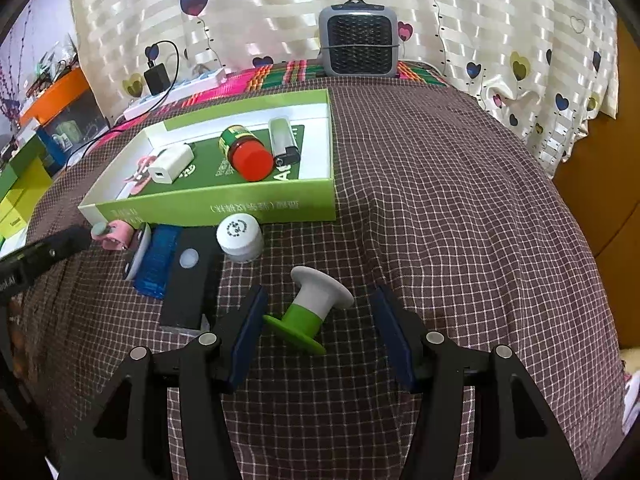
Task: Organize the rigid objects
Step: 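Move both tools back out of the box toward the items beside it, then close the left tool on the pink clip while the right tool straddles the green-white plunger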
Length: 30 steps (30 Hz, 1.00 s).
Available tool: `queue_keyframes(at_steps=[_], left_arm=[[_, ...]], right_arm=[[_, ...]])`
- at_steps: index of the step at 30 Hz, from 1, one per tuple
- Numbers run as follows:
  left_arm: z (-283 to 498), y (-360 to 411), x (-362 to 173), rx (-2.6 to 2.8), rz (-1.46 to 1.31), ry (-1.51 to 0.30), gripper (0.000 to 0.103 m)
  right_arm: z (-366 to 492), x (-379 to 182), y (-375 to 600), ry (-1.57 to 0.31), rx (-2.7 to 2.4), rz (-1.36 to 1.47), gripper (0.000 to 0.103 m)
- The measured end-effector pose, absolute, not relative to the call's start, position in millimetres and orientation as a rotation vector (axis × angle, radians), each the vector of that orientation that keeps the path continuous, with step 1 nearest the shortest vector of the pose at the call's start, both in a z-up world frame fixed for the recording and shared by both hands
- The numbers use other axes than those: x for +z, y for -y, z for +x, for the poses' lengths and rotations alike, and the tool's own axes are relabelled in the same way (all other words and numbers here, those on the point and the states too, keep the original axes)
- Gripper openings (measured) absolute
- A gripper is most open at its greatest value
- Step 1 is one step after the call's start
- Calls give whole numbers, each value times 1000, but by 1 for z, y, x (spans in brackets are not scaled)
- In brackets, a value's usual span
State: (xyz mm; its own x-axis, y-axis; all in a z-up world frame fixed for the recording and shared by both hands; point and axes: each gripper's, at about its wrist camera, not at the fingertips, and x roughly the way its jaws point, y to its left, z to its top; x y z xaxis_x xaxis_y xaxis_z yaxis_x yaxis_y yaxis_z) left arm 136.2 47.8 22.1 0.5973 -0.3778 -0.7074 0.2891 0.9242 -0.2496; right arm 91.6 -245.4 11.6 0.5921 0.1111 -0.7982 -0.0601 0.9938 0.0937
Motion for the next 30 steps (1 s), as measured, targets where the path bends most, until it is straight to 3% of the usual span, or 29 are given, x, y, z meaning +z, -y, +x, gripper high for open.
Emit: queue_keyframes(at_steps=[15,30], left_arm=[[114,-26,25,-455,-20,-839,40],[139,-30,24,-433,-10,-839,40]], right_arm=[[89,10,247,-930,121,53,56],[88,10,247,-929,124,45,57]])
